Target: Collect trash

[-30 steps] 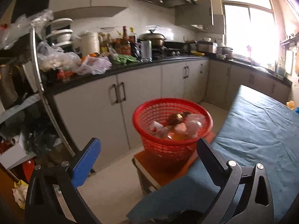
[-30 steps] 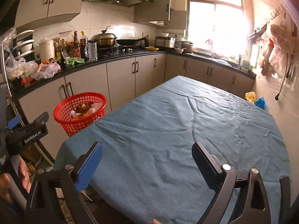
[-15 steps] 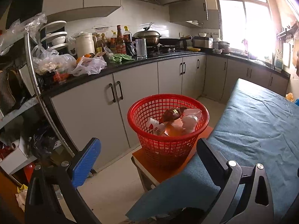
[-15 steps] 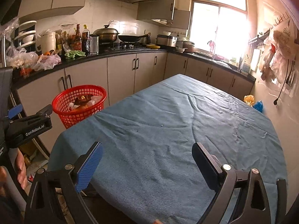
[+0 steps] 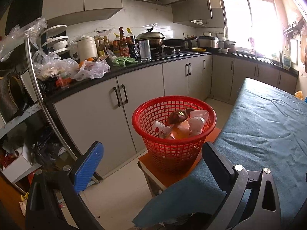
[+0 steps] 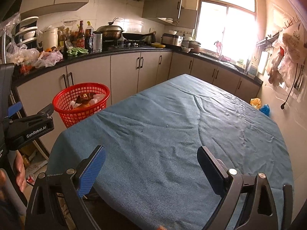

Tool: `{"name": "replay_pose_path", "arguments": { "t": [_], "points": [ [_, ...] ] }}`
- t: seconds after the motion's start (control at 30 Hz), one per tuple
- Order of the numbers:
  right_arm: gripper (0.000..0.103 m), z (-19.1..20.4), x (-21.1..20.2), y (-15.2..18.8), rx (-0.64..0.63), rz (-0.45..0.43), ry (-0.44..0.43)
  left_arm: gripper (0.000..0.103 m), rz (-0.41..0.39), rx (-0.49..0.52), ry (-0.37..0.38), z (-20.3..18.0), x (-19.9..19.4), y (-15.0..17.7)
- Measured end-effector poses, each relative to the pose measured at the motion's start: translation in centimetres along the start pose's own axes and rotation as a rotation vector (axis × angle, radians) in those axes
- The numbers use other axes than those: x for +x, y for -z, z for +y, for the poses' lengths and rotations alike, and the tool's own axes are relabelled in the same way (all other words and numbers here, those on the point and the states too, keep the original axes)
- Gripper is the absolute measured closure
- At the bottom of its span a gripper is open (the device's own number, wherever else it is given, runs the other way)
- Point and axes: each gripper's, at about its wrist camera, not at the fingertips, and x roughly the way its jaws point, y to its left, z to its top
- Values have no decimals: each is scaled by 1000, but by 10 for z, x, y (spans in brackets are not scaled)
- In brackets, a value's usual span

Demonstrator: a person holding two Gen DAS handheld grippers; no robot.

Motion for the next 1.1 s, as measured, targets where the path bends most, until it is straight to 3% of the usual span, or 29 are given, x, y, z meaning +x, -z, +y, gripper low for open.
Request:
{"name": "replay_pose_path", "arguments": {
  "t": [1.1],
  "points": [
    [5, 11, 9, 3, -26, 26, 22, 1, 0, 14, -2, 2, 1, 0]
  ]
}}
